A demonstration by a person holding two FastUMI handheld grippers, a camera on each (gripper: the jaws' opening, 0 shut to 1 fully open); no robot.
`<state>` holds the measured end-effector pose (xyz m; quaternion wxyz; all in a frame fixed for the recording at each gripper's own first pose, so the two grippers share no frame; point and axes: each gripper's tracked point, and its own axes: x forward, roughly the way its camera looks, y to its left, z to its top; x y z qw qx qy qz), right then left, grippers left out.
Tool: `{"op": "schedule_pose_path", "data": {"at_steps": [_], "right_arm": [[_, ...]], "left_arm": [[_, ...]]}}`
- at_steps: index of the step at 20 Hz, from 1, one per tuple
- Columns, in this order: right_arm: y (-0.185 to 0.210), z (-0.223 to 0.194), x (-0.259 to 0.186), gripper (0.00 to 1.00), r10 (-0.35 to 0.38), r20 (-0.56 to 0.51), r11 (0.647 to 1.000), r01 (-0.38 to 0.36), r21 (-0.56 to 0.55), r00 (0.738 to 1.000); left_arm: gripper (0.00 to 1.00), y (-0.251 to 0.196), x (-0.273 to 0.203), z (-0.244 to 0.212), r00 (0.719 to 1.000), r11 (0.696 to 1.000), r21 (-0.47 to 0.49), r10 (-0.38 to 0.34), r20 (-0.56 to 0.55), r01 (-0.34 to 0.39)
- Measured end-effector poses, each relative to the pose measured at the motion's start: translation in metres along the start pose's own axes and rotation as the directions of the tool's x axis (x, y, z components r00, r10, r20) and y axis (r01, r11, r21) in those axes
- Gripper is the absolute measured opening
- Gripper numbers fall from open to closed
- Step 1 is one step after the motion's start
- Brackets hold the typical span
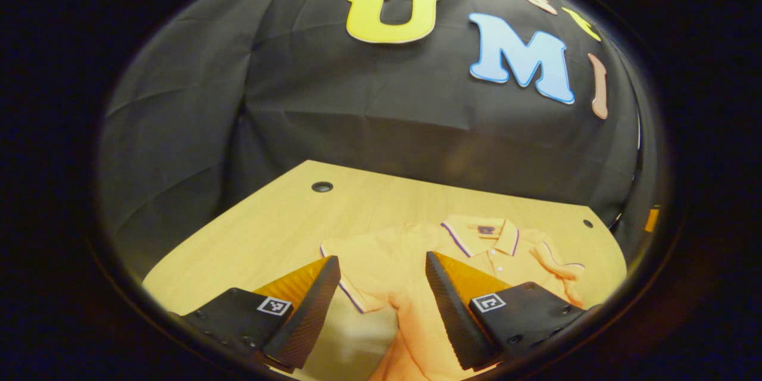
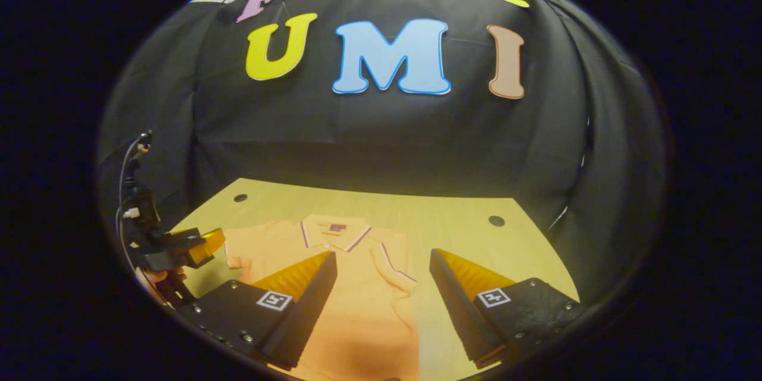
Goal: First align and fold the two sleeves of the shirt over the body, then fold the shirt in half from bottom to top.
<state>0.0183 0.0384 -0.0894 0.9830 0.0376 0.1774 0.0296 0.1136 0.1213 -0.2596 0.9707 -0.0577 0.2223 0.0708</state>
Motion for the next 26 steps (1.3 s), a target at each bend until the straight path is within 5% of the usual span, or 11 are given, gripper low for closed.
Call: {"op": "schedule_pose_path", "data": {"at_steps": [10, 22, 23, 26], "right_arm": [[0.017, -0.015, -0.053, 0.97, -0.097, -0.042, 0.994, 0.098, 0.039, 0.994], [0.044, -0.011, -0.055, 0.97, -0.024, -0.045, 0.998, 0.027, 0.054, 0.999], [0.043, -0.012, -0.054, 0.97, -0.02, -0.046, 0.998, 0.022, 0.055, 0.999], [0.036, -0.015, -0.057, 0.97, -0.01, -0.052, 0.998, 0.013, 0.055, 0.999]], "left_arm": [[0.94, 0.061, 0.091, -0.038, 0.99, 0.996, -0.027, 0.081, -0.118, -0.085], [0.95, 0.053, 0.126, -0.046, 0.983, 0.993, 0.105, 0.079, -0.168, -0.062], [0.92, 0.053, 0.127, -0.048, 0.983, 0.992, 0.108, 0.076, -0.168, -0.058], [0.53, 0.049, 0.129, -0.048, 0.983, 0.992, 0.115, 0.068, -0.168, -0.049]]}}
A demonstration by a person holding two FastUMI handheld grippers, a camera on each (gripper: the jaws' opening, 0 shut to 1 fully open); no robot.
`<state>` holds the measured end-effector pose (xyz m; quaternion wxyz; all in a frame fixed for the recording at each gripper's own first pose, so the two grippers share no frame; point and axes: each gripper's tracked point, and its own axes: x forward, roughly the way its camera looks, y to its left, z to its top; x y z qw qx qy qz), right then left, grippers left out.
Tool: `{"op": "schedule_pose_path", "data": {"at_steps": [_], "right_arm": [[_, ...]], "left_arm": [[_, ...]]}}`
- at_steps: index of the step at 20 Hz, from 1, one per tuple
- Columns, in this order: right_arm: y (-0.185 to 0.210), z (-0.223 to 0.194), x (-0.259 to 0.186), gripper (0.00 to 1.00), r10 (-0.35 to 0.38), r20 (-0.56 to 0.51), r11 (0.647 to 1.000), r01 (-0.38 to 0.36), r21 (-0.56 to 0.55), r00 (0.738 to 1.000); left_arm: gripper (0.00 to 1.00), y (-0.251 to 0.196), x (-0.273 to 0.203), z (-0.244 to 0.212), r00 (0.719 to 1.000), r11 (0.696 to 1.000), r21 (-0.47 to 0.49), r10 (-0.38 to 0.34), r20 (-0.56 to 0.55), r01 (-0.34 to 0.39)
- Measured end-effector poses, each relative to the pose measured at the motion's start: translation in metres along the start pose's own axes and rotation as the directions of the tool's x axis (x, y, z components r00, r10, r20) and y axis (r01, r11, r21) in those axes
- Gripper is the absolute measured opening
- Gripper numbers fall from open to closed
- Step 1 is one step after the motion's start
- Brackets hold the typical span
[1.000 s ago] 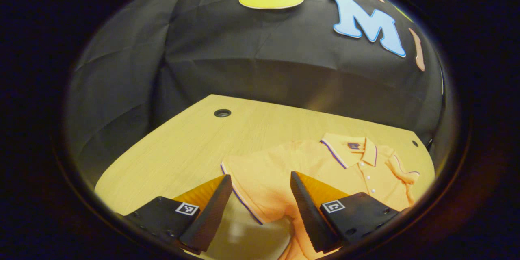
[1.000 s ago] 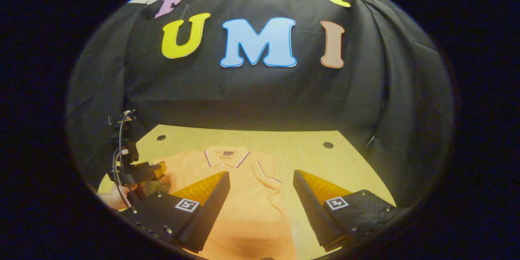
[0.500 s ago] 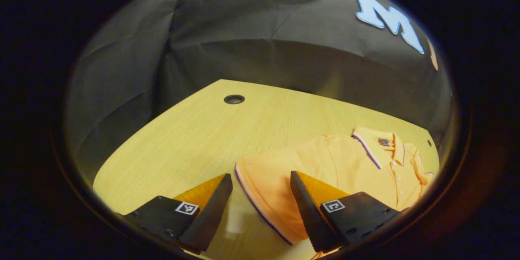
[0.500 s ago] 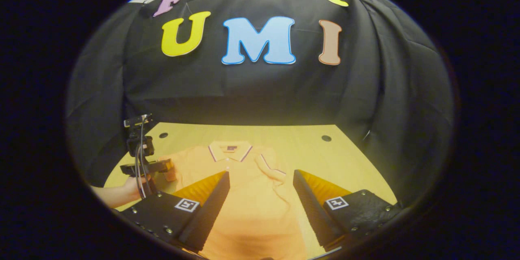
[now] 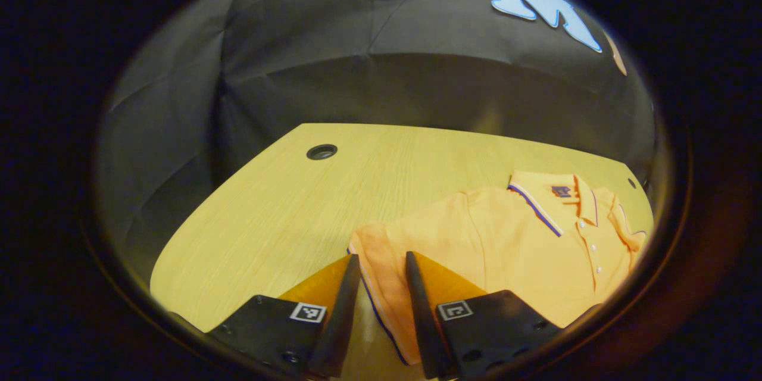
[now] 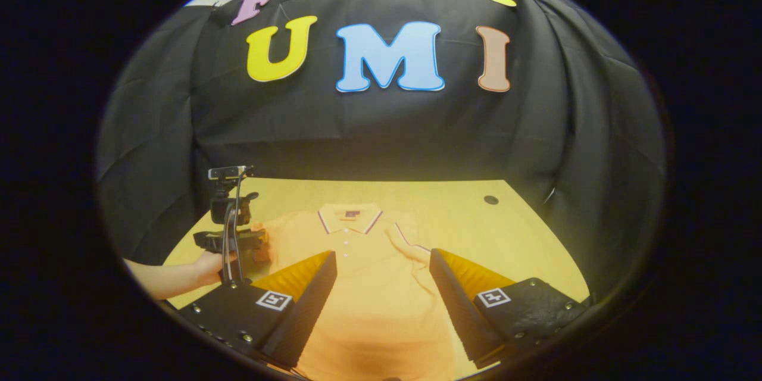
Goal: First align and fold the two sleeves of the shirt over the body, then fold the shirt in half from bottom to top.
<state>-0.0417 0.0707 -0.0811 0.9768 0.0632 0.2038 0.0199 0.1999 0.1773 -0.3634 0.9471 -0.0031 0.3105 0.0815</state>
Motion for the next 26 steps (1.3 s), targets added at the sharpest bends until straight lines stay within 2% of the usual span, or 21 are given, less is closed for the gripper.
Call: {"op": "schedule_pose_path", "data": {"at_steps": [2, 4, 5, 6, 13, 18, 26], "right_arm": [[-0.01, 0.001, -0.002, 0.97, -0.014, 0.008, 1.0, 0.014, -0.004, 1.0], [-0.018, -0.002, -0.001, 0.97, -0.019, 0.007, 1.0, 0.019, 0.004, 1.0], [-0.021, -0.004, -0.002, 0.97, -0.017, 0.005, 1.0, 0.017, 0.009, 1.0], [-0.025, -0.004, -0.004, 0.97, -0.018, 0.006, 1.0, 0.018, 0.009, 1.0], [-0.053, -0.011, -0.011, 0.97, -0.048, 0.019, 0.999, 0.047, 0.024, 0.999], [-0.061, -0.028, -0.018, 0.97, -0.063, -0.002, 0.997, 0.063, 0.039, 0.998], [-0.077, -0.051, -0.039, 0.97, -0.102, -0.038, 0.992, 0.105, 0.064, 0.994]], "left_arm": [[0.26, -0.003, 0.0, 0.001, 1.0, 1.0, 0.027, 0.002, -0.003, -0.001], [0.13, -0.007, 0.002, 0.003, 1.0, 0.998, 0.06, 0.016, -0.009, -0.016], [0.13, -0.01, 0.001, 0.002, 1.0, 0.998, 0.064, 0.018, -0.015, -0.017], [0.08, -0.012, -0.002, 0.001, 1.0, 0.998, 0.062, 0.02, -0.018, -0.019], [0.07, -0.028, -0.031, 0.032, 0.998, 0.999, 0.049, 0.016, 0.054, -0.019], [0.07, -0.077, -0.043, 0.043, 0.995, 0.994, 0.102, -0.059, 0.076, 0.051], [0.07, -0.139, -0.047, 0.021, 0.988, 0.973, 0.184, -0.148, 0.036, 0.139]]}}
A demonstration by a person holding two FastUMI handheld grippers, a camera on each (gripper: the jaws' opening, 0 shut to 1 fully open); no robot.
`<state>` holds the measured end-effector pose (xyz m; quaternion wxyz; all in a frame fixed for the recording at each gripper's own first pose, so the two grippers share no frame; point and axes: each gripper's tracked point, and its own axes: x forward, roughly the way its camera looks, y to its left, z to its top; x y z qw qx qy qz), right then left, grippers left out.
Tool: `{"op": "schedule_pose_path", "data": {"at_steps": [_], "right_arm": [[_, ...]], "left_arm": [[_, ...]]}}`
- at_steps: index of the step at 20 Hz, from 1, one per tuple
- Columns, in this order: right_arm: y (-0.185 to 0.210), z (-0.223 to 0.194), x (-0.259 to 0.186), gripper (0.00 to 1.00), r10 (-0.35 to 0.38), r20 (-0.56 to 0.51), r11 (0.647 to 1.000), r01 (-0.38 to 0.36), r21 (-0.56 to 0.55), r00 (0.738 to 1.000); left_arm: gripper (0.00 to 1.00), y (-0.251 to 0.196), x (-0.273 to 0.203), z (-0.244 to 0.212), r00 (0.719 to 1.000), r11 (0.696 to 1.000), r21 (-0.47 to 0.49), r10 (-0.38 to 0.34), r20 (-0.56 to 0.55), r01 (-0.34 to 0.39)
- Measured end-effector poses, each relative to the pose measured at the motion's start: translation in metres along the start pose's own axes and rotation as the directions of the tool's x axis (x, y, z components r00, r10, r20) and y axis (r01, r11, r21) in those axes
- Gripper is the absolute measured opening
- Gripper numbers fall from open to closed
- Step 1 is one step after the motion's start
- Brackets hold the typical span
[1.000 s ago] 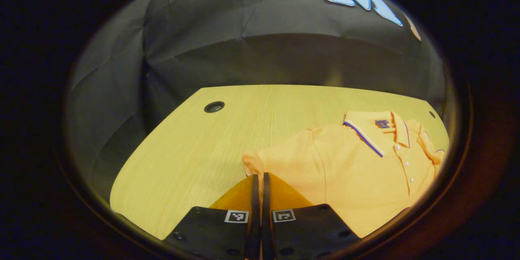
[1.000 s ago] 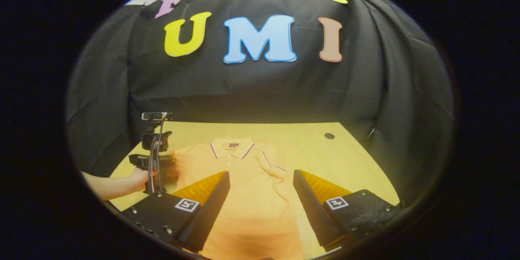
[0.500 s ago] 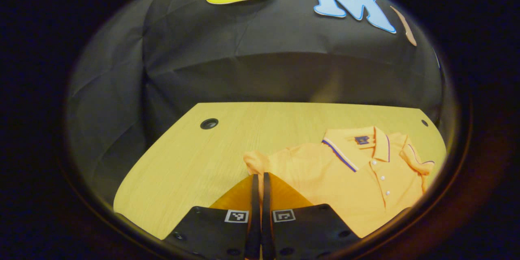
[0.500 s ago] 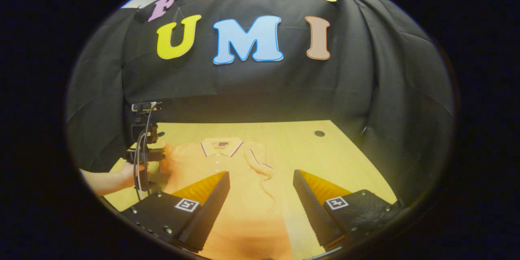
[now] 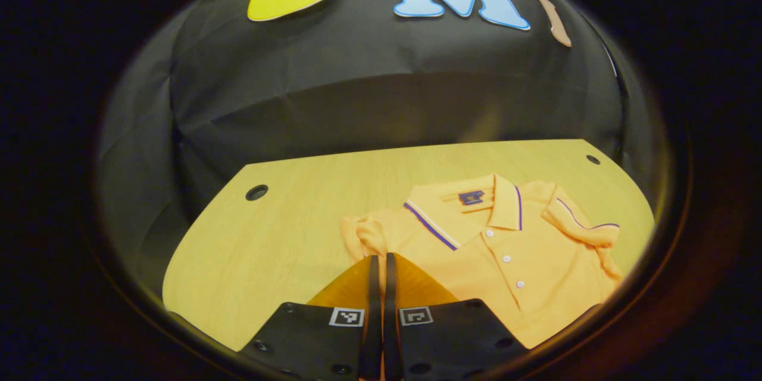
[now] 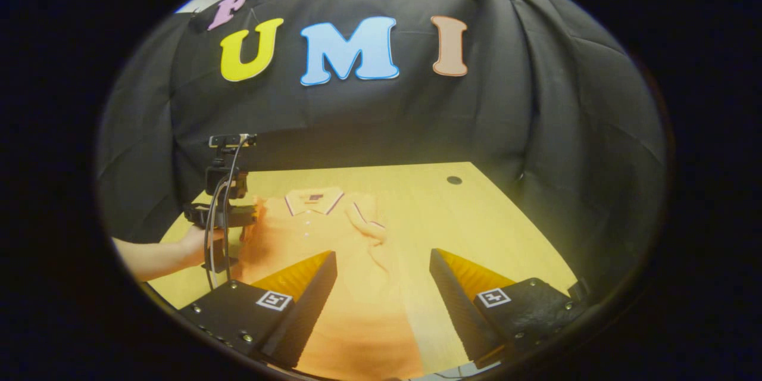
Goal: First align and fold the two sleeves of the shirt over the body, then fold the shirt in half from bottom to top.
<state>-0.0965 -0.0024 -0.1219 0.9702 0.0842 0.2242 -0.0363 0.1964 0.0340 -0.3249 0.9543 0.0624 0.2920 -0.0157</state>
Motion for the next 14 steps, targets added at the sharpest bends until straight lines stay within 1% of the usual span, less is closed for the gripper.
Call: {"op": "schedule_pose_path", "data": {"at_steps": [5, 6, 7, 10, 11, 12, 14], "right_arm": [[-0.008, -0.013, -0.005, 0.97, -0.012, -0.024, 1.0, 0.012, 0.014, 1.0], [-0.01, -0.014, -0.007, 0.97, -0.012, -0.028, 1.0, 0.012, 0.012, 1.0], [-0.012, -0.015, -0.008, 0.97, -0.011, -0.03, 1.0, 0.011, 0.01, 0.999], [-0.012, -0.019, -0.007, 0.97, 0.009, -0.033, 1.0, -0.009, 0.003, 0.999], [-0.011, -0.021, -0.006, 0.97, 0.02, -0.034, 1.0, -0.02, 0.0, 0.999], [-0.01, -0.021, -0.006, 0.97, 0.034, -0.033, 0.999, -0.034, -0.006, 0.999], [-0.008, -0.024, -0.002, 0.97, 0.069, -0.032, 0.997, -0.07, -0.025, 0.997]], "left_arm": [[0.07, -0.018, 0.005, -0.01, 0.999, 1.0, 0.016, -0.022, -0.025, 0.023], [0.12, -0.021, 0.005, -0.013, 0.999, 0.999, 0.007, -0.035, -0.031, 0.035], [0.13, -0.024, 0.002, -0.013, 0.998, 0.999, -0.004, -0.046, -0.037, 0.045], [0.51, -0.03, -0.01, -0.014, 0.997, 0.997, -0.036, -0.071, -0.032, 0.069], [0.53, -0.03, -0.016, -0.013, 0.997, 0.996, -0.043, -0.075, -0.024, 0.074], [0.67, -0.031, -0.025, -0.011, 0.997, 0.995, -0.053, -0.081, -0.018, 0.08], [0.84, -0.028, -0.046, -0.014, 0.997, 0.995, -0.067, -0.08, -0.016, 0.079]]}}
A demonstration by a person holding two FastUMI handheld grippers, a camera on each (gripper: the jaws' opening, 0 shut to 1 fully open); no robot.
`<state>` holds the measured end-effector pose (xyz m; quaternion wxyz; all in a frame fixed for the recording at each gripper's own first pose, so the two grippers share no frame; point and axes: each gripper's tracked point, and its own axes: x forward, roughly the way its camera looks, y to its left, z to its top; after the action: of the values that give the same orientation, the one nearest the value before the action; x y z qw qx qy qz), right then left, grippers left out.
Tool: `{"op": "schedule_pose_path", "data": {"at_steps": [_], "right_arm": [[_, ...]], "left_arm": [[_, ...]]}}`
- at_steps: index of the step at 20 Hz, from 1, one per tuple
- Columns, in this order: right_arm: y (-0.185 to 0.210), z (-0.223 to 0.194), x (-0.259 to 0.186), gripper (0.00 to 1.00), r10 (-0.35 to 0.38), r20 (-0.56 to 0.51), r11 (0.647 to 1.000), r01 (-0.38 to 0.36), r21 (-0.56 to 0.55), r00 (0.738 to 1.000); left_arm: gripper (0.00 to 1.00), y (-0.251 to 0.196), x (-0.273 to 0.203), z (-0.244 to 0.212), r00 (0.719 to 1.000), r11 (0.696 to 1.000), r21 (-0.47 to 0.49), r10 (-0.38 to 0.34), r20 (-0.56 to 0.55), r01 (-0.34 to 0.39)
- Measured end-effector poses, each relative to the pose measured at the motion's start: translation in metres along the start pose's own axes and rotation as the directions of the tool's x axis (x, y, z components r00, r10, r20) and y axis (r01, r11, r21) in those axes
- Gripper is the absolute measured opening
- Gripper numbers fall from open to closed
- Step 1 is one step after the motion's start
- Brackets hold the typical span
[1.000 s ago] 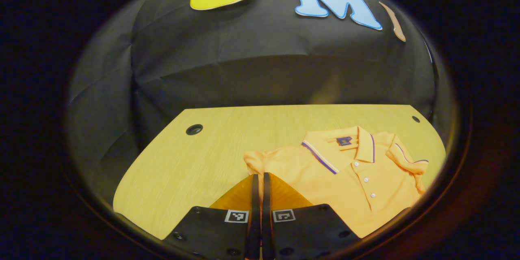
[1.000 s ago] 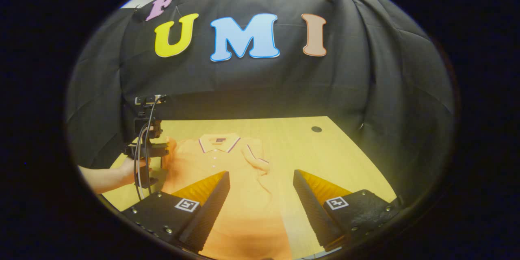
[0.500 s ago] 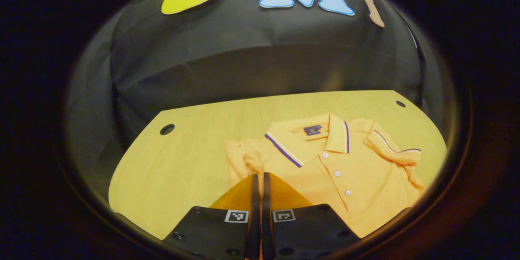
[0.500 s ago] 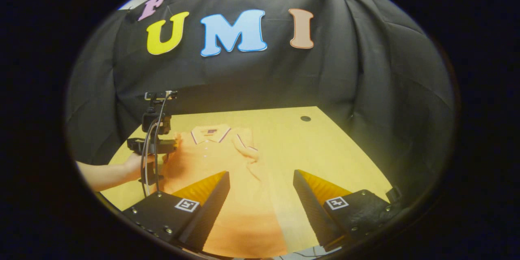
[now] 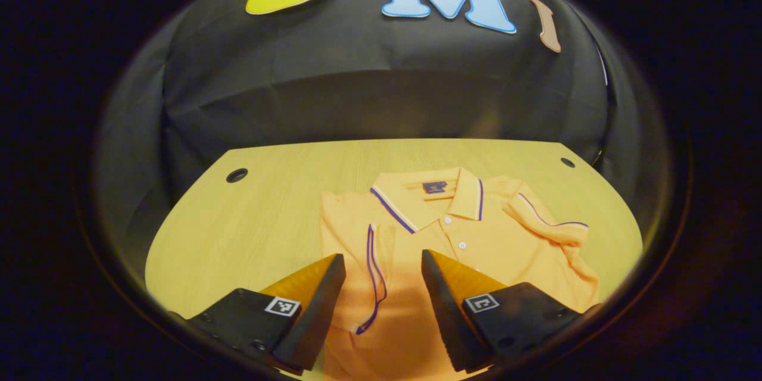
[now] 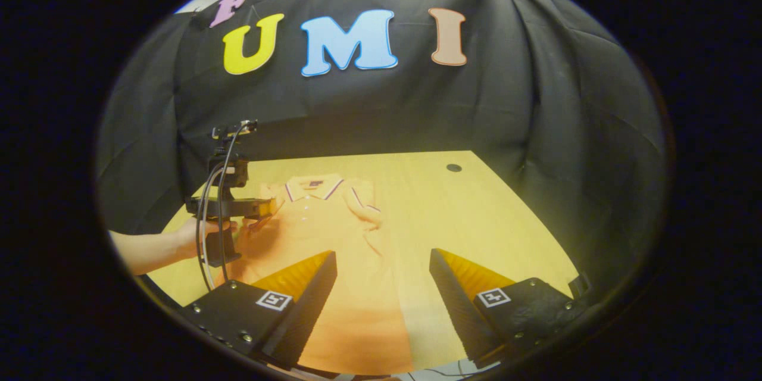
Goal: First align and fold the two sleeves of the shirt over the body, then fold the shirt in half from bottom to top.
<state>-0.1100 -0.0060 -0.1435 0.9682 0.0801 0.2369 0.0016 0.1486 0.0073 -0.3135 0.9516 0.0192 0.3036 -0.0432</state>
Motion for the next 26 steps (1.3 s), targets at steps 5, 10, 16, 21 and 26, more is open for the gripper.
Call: {"op": "schedule_pose_path", "data": {"at_steps": [5, 10, 16, 21, 26], "right_arm": [[-0.001, -0.023, 0.012, 0.97, 0.08, -0.023, 0.994, -0.082, -0.071, 0.997], [-0.007, -0.069, 0.016, 0.97, 0.148, -0.118, 0.978, -0.162, -0.129, 0.982], [-0.008, -0.101, 0.003, 0.98, 0.149, -0.164, 0.978, -0.169, -0.118, 0.975], [-0.015, -0.139, -0.017, 0.98, 0.068, -0.21, 0.996, -0.079, -0.045, 0.975], [-0.017, -0.174, -0.031, 0.97, -0.008, -0.268, 0.998, 0.023, 0.05, 0.964]], "left_arm": [[0.97, 0.007, -0.074, -0.023, 0.999, 0.999, -0.007, 0.037, 0.013, -0.037], [0.97, -0.001, -0.152, -0.09, 0.998, 0.999, 0.026, 0.044, -0.048, -0.043], [0.97, -0.019, -0.212, -0.142, 0.997, 1.0, -0.001, 0.0, -0.071, 0.0], [0.97, -0.019, -0.257, -0.173, 0.996, 0.998, 0.025, -0.055, -0.071, 0.057], [0.96, 0.002, -0.29, -0.212, 0.992, 0.991, 0.094, -0.085, -0.096, 0.094]]}}
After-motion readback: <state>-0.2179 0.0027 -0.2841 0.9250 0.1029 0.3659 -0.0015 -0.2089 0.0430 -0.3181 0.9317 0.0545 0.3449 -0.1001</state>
